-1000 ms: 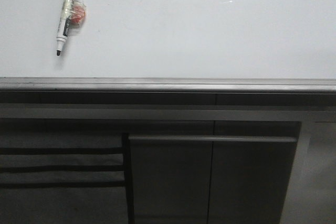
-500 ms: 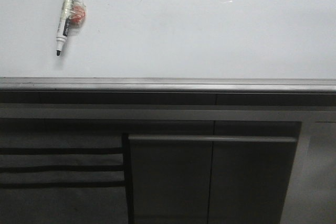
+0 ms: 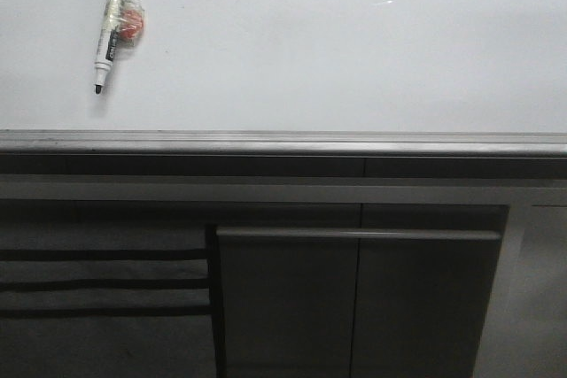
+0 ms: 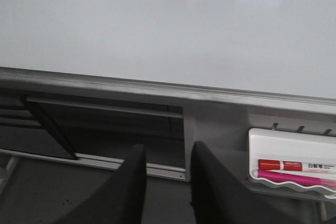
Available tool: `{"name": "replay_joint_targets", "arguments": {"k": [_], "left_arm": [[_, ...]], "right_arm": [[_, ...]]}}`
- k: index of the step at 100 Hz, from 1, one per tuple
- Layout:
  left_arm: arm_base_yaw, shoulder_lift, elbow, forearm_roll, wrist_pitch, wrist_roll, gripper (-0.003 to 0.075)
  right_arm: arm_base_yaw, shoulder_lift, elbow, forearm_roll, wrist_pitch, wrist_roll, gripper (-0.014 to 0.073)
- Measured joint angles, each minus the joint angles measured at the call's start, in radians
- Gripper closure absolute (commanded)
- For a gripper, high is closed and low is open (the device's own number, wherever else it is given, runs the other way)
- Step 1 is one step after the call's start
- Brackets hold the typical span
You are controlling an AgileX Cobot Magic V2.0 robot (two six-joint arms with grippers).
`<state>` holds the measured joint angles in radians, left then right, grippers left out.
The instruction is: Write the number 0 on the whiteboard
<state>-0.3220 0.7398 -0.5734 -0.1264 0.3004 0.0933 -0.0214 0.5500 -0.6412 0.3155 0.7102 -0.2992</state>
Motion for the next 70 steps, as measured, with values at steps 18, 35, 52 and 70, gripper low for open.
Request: {"name": "replay_joint_targets", "arguments": {"k": [18, 35, 52, 70], "left_arm": [[-0.089, 0.189, -0.042, -0.002, -0.114, 0.002, 0.0301], [-0.096, 0.41, -0.157, 0.025, -0.13, 0.002, 0.0301], [-0.083, 0.569, -0.278, 0.054, -0.127, 0.002, 0.0301], [-0.054, 0.682, -0.37, 0.054, -0.122, 0.004, 0.0301]], "right_arm": [[0.0, 0.024, 0.0, 0.066, -0.006, -0.071, 0.0393], [0.0, 0.024, 0.0, 0.075, -0.006, -0.079, 0.0393], [0.0, 0.024, 0.0, 0.075, 0.017, -0.08, 0.0393], [0.0, 0.024, 0.0, 0.075, 0.034, -0.083, 0.0393]]}}
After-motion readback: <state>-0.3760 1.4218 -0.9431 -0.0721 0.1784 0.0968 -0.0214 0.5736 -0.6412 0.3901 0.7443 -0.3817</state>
